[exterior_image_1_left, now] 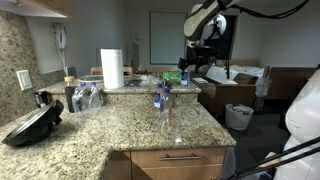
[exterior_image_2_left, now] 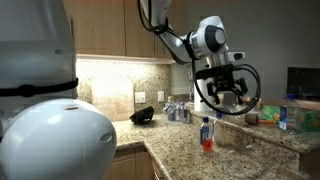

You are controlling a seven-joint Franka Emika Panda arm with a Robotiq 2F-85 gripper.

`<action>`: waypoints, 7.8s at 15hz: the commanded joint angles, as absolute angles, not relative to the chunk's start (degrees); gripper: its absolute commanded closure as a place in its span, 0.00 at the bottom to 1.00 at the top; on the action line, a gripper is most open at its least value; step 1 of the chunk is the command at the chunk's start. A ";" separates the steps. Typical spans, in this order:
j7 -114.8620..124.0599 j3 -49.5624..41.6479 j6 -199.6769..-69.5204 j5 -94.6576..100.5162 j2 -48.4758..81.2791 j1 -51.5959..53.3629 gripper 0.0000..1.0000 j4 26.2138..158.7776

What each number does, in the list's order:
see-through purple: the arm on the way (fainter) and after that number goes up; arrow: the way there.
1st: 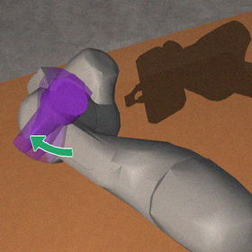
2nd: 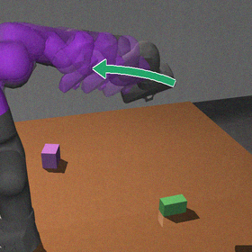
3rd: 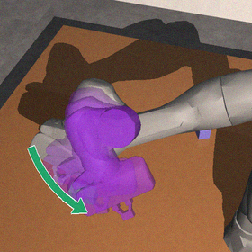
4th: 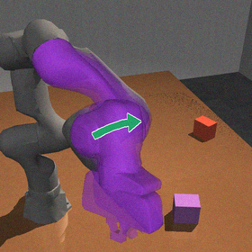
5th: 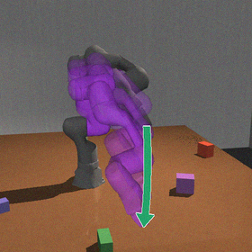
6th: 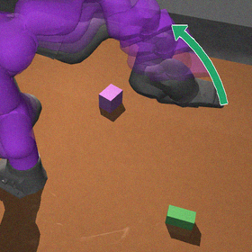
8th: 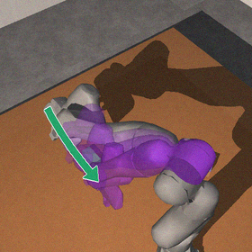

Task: Throw the four bottles on the right into the bin on the floor

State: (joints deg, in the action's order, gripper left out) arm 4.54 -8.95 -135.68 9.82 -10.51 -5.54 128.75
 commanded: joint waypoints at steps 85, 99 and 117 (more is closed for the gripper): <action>-8.14 -0.35 -119.64 -1.29 11.00 -2.87 0.58 112.78; -5.44 -2.88 -122.49 -3.75 6.94 -5.28 0.86 114.10; -3.42 -16.82 -117.85 -13.39 4.29 -17.03 0.87 114.12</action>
State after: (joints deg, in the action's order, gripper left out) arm -4.33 -16.51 -118.97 -12.05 2.55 -16.28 116.32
